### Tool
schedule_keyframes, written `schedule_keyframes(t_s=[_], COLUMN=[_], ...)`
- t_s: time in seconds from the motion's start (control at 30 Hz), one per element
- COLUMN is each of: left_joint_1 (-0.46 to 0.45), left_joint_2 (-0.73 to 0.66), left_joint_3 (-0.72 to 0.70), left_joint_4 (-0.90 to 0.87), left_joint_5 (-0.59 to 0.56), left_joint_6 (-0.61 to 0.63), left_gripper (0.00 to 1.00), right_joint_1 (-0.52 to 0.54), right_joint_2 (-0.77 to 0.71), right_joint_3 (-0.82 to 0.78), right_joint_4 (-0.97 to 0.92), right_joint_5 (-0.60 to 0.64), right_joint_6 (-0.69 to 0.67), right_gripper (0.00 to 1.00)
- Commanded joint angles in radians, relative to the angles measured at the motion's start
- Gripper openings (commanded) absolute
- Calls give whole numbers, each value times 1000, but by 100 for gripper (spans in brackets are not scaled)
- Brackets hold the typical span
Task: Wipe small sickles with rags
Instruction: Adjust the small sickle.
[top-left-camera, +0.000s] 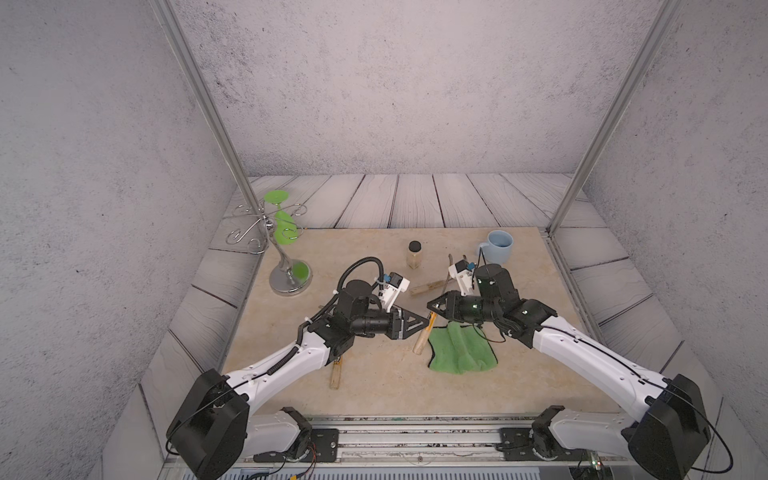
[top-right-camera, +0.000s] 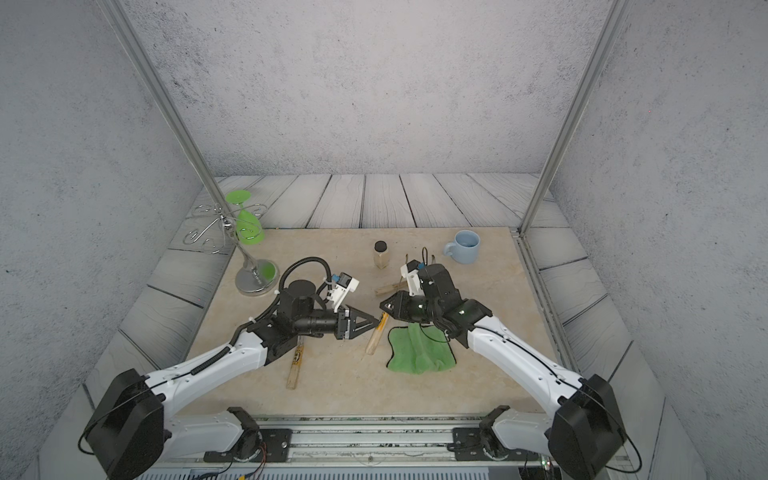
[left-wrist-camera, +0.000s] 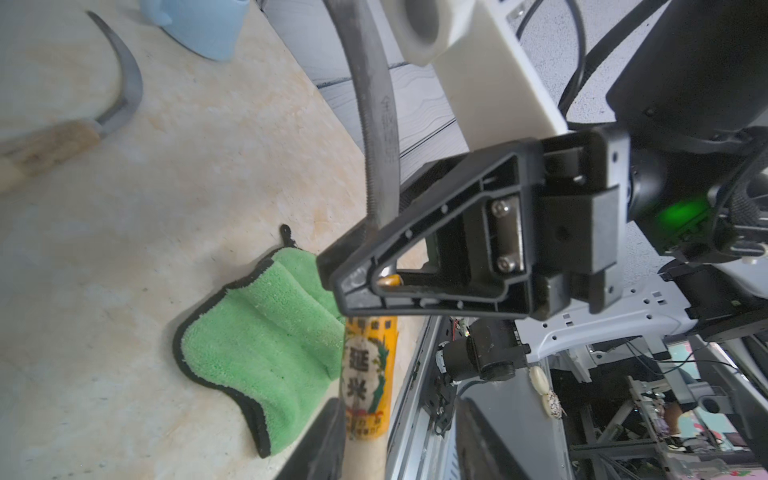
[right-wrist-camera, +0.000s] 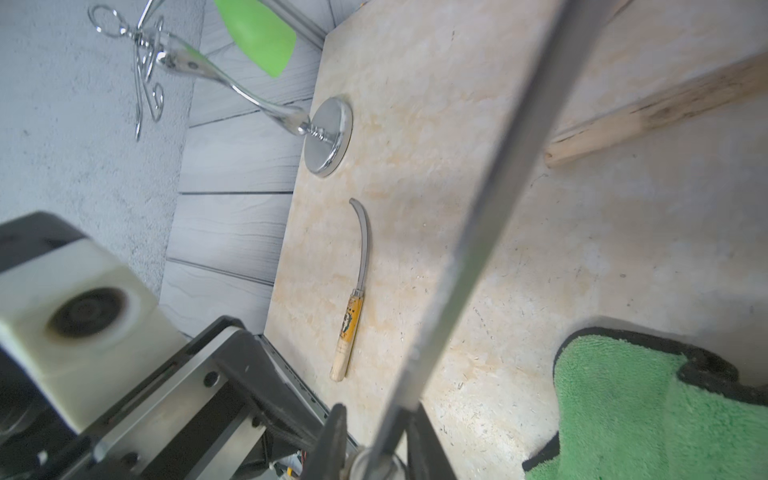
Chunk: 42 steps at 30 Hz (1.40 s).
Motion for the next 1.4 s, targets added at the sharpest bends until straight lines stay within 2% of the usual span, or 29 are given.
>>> schedule_keyframes(t_s=[0.0, 0.17, 0.37, 0.5, 0.83, 0.93, 1.0, 1.07, 1.13, 1.2, 1.27, 1.3, 1.37], left_joint_1=[-14, -32, -38, -41, -68, -68, -69, -68, -68, -68, -67, -66, -58], left_joint_2=[-17, 6, 26, 37, 88, 92, 98, 104, 110, 115, 110, 107, 93], left_joint_3=[-4, 0, 10, 19, 69, 76, 80, 81, 79, 75, 65, 59, 40], left_joint_4=[-10, -26, -46, -45, -31, -29, -27, -23, -18, -12, -5, -2, -3], left_joint_5=[-34, -64, -97, -97, -106, -116, -115, -114, -115, -118, -138, -155, -206], left_joint_6=[32, 57, 86, 91, 88, 89, 88, 82, 78, 73, 68, 63, 45], left_gripper=[49, 56, 59, 59, 58, 49, 34, 12, 0, 0, 0, 0, 0], right_joint_1=[2, 10, 19, 20, 36, 49, 54, 60, 66, 70, 71, 71, 71], right_joint_2=[-29, -6, -5, -16, 4, 11, 12, 13, 13, 11, 8, 6, -7], right_joint_3=[2, 31, 60, 54, -4, -3, -7, -11, -6, 0, 13, 22, 40], right_joint_4=[71, 85, 54, 53, 192, 183, 180, 180, 169, 146, 102, 71, -18], right_joint_5=[60, 48, 46, 65, 103, 115, 117, 115, 114, 115, 111, 112, 124], right_joint_6=[84, 108, 102, 116, 257, 252, 252, 251, 244, 228, 201, 185, 132], right_gripper=[8, 8, 8, 8, 8, 8, 8, 8, 9, 11, 18, 25, 44])
